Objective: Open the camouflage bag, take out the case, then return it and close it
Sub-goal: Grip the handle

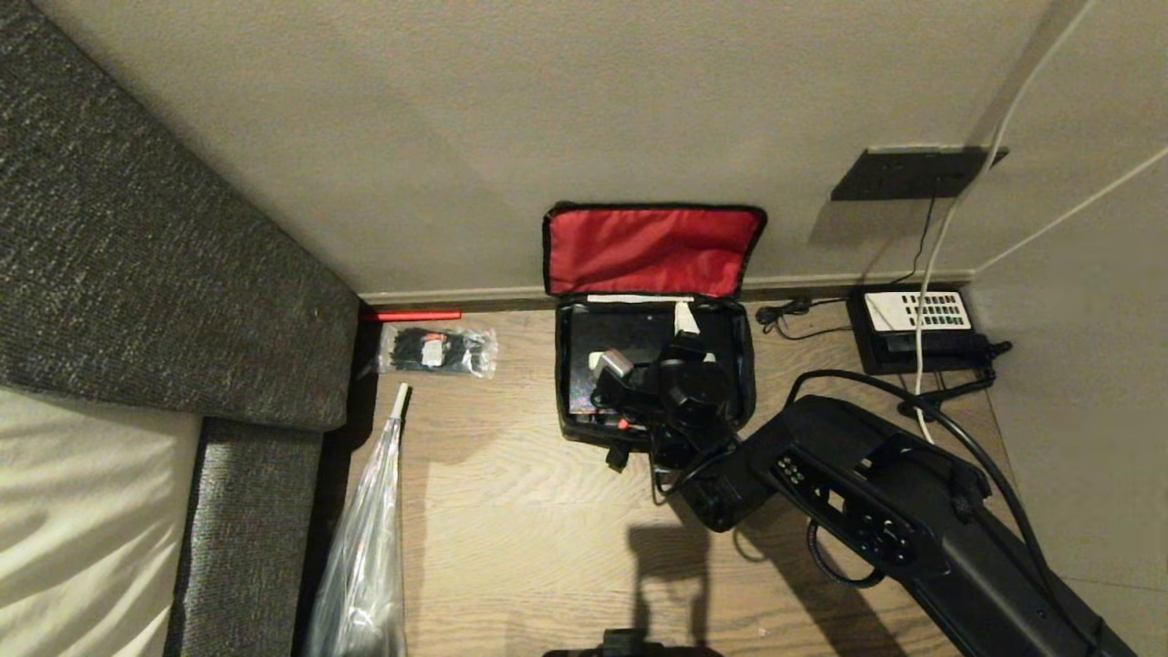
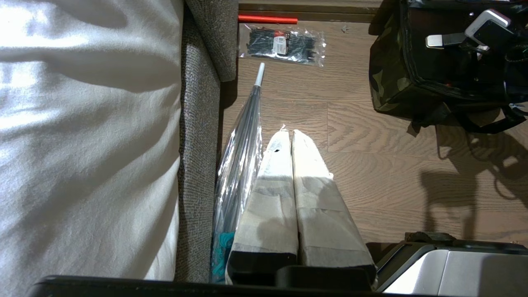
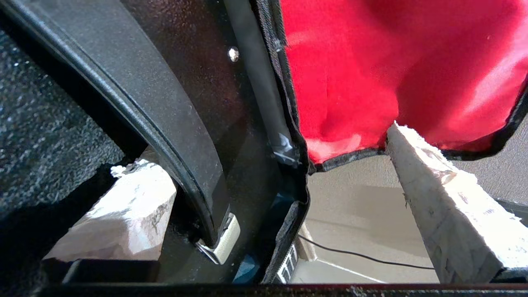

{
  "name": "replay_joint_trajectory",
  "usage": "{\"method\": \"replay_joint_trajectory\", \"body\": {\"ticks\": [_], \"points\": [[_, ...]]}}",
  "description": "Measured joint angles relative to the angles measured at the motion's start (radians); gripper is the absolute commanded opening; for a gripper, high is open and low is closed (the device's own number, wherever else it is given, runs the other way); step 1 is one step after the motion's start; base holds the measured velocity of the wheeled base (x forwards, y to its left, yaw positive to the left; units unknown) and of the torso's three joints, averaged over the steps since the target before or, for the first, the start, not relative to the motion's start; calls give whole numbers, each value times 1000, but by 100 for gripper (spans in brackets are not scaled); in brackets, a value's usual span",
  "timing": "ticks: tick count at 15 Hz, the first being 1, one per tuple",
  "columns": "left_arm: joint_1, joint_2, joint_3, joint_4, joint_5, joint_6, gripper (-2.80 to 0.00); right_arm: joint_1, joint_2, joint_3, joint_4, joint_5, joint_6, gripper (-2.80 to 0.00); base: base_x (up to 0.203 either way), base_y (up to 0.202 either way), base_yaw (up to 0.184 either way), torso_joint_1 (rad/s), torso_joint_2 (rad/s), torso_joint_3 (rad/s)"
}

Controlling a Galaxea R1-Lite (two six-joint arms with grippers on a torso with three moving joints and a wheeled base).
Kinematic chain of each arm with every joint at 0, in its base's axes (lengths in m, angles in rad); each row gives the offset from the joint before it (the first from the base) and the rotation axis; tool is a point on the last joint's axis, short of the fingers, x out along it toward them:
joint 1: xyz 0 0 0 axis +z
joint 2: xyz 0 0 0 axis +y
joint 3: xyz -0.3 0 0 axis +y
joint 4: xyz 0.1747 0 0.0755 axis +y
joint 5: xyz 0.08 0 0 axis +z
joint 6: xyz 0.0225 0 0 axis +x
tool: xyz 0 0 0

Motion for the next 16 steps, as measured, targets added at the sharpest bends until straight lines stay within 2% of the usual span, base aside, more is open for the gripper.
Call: {"method": "replay_joint_trajectory", "body": {"ticks": [16], "points": [[0, 0, 0, 0, 0, 0, -280, 1, 0, -2, 68, 20, 3, 0, 0, 0, 0, 0, 0, 0]]}}
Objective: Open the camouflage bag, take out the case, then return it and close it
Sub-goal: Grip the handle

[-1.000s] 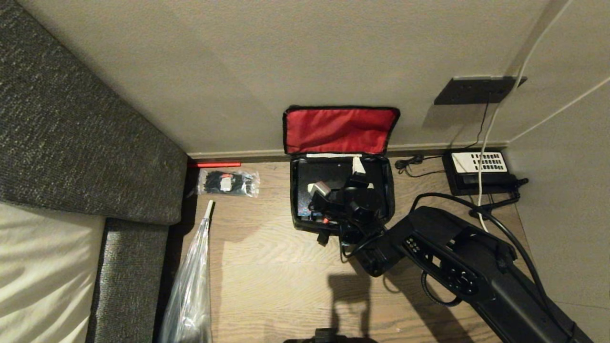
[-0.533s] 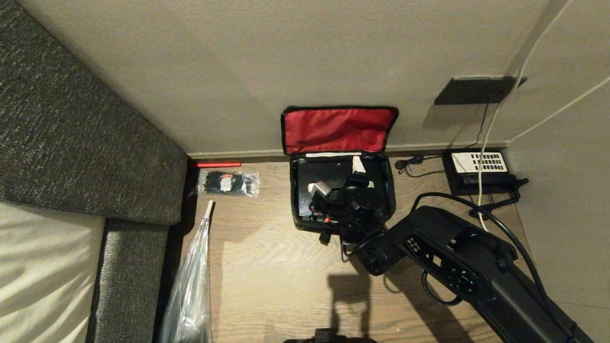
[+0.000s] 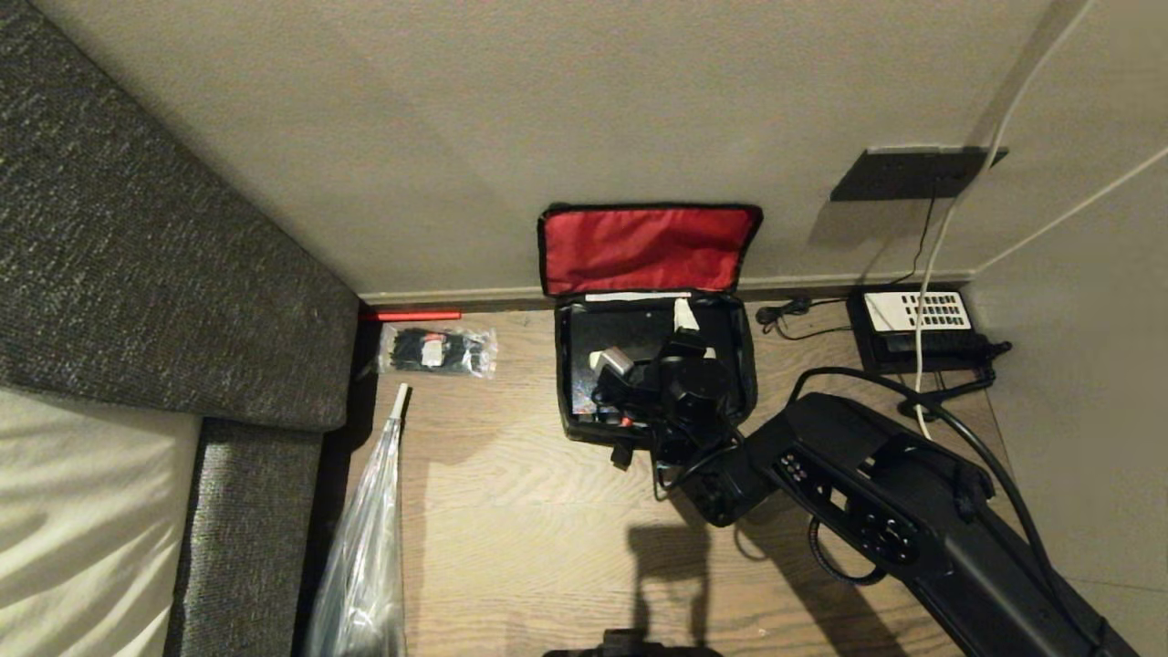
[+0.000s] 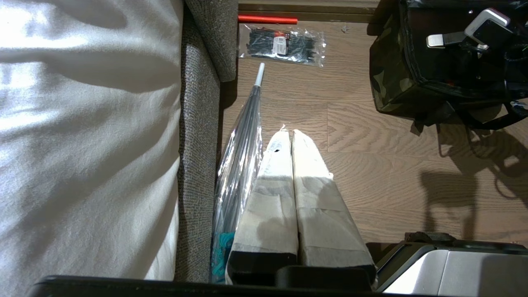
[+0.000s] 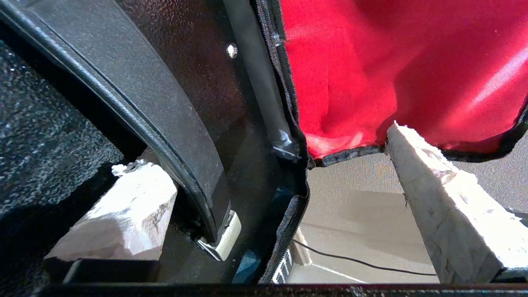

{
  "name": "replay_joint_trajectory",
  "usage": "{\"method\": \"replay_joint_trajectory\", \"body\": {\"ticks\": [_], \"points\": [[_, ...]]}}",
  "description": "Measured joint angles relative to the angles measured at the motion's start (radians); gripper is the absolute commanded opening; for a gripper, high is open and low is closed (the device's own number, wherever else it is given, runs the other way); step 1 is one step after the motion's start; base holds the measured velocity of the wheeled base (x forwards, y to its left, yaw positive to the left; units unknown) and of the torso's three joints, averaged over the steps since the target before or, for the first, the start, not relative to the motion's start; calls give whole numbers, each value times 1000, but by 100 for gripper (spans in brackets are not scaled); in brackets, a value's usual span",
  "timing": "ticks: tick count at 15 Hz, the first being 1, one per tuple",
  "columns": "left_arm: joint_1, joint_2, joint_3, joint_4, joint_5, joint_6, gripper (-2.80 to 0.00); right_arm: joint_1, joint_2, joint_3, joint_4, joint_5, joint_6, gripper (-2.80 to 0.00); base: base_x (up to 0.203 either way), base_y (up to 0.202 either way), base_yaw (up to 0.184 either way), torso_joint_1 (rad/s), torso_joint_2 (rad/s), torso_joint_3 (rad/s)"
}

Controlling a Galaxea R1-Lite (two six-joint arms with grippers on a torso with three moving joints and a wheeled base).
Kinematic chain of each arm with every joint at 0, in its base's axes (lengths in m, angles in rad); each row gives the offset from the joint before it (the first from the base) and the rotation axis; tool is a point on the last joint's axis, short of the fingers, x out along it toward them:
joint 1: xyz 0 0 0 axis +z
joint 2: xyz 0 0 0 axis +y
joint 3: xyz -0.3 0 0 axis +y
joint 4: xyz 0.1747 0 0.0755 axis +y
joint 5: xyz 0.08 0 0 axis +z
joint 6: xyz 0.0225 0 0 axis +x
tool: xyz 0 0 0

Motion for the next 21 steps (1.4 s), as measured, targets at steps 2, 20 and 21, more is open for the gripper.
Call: {"method": "replay_joint_trajectory", "body": {"ticks": [2, 20, 21], "points": [[0, 0, 0, 0, 0, 0, -280, 2, -2, 4, 14, 1, 3, -280, 0, 0, 0, 0, 0, 0], [0, 0, 0, 0, 0, 0, -280, 9, 13, -41, 69, 22, 33, -280, 0, 0, 0, 1, 0, 0], [0, 0, 0, 0, 0, 0, -280, 9, 13, -43, 70, 22, 34, -280, 0, 0, 0, 0, 0, 0]]}}
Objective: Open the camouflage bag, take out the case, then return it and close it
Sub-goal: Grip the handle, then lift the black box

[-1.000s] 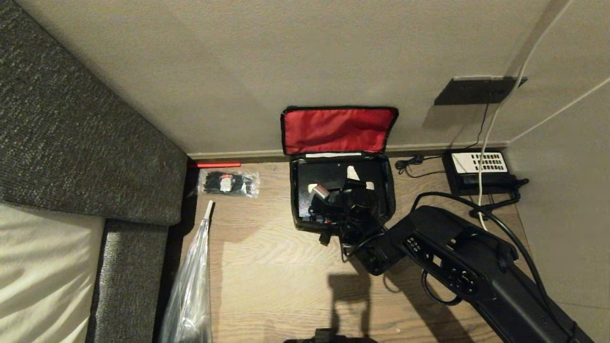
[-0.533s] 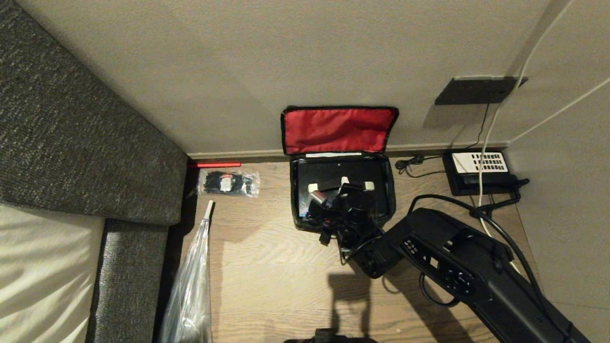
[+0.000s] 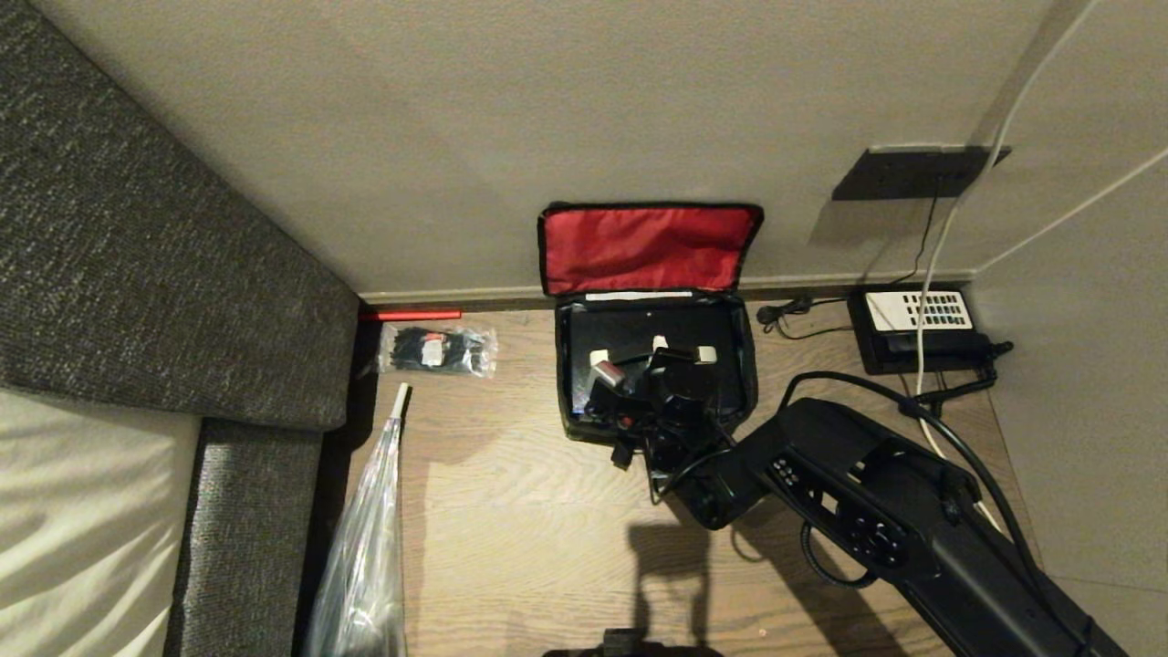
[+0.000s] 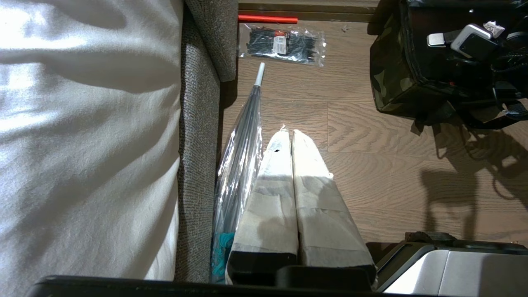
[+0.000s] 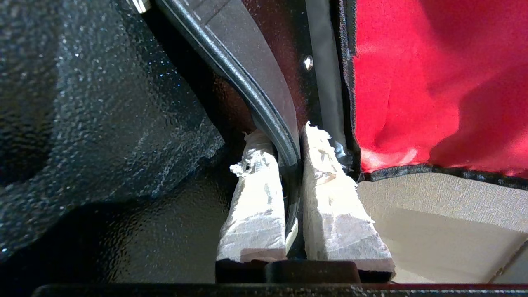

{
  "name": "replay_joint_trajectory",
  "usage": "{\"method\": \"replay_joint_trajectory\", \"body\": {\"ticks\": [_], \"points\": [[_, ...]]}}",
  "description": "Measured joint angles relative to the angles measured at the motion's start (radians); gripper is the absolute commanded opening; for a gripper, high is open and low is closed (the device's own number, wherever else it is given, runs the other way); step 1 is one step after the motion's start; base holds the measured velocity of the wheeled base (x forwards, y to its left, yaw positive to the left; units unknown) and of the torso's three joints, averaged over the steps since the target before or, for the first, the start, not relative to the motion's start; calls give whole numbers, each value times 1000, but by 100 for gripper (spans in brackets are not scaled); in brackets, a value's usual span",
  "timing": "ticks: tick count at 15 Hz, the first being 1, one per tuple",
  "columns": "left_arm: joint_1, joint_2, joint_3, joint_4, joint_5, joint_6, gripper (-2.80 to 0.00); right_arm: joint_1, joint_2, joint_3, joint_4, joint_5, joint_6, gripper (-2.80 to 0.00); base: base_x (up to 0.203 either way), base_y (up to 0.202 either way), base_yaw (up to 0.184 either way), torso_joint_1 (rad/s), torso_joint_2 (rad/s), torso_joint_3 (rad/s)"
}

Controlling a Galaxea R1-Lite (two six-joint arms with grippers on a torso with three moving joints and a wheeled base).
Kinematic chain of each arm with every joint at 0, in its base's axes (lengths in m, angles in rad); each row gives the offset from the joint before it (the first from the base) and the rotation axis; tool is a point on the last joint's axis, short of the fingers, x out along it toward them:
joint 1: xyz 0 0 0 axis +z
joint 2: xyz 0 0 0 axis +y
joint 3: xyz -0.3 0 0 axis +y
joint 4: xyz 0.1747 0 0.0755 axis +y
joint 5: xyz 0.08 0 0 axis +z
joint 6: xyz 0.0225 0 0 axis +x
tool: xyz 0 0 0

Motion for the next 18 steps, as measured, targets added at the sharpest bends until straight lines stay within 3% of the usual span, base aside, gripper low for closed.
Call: {"method": "replay_joint_trajectory", "body": {"ticks": [6, 11, 18], "points": [[0, 0, 0, 0, 0, 0, -280, 20, -54, 42, -37, -13, 3, -280, 0, 0, 0, 0, 0, 0], [0, 0, 0, 0, 0, 0, -280, 66, -146, 153, -22, -93, 15, -280, 0, 0, 0, 0, 0, 0], [0, 0, 0, 0, 0, 0, -280, 149, -221, 189, -39, -157, 5, -280, 0, 0, 0, 0, 0, 0]]}}
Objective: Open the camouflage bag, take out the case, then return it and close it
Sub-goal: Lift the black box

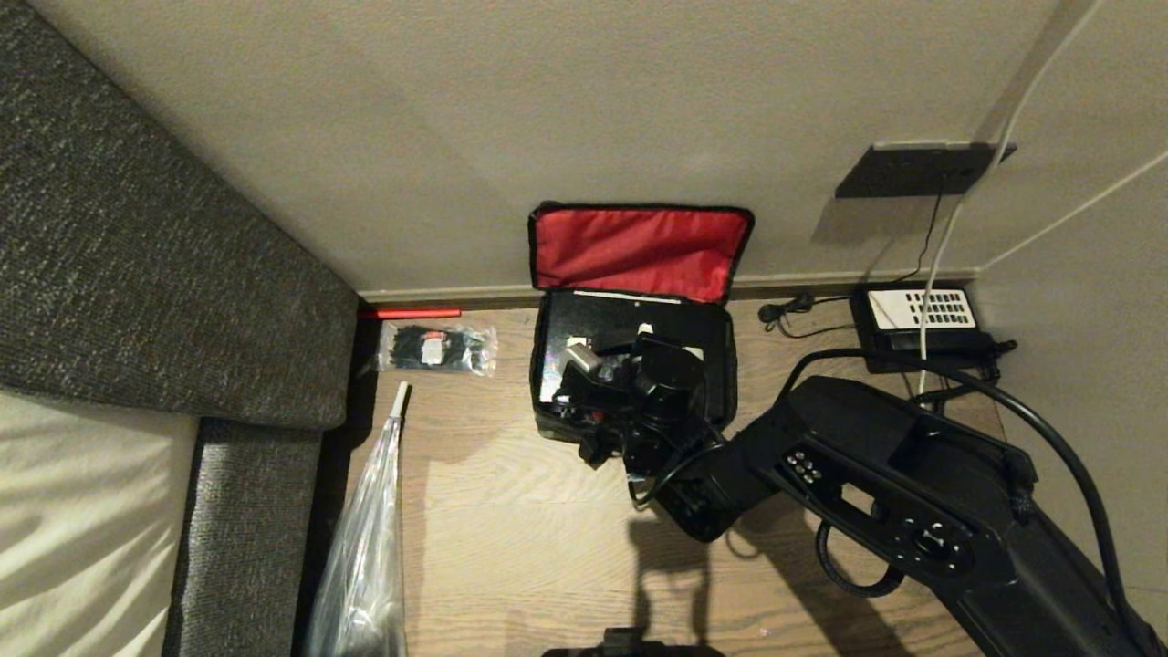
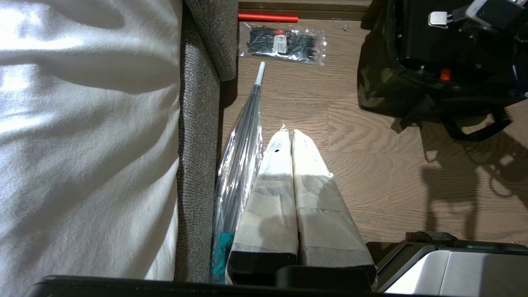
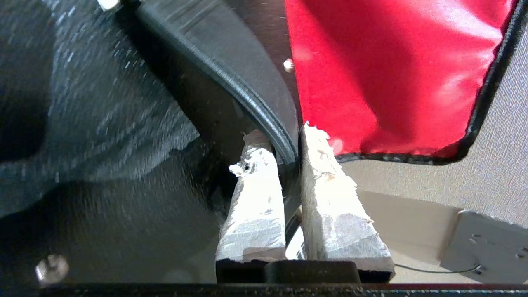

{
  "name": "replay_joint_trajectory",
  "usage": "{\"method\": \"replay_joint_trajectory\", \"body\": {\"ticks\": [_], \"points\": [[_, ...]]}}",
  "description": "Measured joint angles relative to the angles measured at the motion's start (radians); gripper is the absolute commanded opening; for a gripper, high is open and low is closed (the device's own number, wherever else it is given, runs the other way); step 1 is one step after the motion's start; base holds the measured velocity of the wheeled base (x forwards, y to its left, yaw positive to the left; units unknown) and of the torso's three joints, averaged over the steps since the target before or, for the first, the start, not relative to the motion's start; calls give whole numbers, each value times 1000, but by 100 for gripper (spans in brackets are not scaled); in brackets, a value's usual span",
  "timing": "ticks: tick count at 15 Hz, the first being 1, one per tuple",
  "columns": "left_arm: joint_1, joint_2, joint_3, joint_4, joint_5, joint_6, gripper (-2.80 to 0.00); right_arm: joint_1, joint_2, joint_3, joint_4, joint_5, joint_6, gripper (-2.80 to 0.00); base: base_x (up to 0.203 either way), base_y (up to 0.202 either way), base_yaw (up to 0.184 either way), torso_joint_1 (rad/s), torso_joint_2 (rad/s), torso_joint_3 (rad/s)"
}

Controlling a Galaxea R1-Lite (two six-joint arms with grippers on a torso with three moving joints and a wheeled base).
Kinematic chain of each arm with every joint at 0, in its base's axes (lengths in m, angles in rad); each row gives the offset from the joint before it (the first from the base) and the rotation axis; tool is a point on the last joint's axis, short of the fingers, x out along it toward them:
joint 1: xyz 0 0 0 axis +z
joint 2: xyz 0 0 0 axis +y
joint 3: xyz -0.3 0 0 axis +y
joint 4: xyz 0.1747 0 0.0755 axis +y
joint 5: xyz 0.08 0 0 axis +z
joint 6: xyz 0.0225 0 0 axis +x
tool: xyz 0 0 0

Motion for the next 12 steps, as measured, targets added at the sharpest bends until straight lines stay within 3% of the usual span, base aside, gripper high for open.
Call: {"method": "replay_joint_trajectory", "body": {"ticks": [12], "points": [[0, 0, 0, -1, 0, 1, -280, 14, -18, 22, -7, -24, -23, -280, 0, 0, 0, 0, 0, 0]]}}
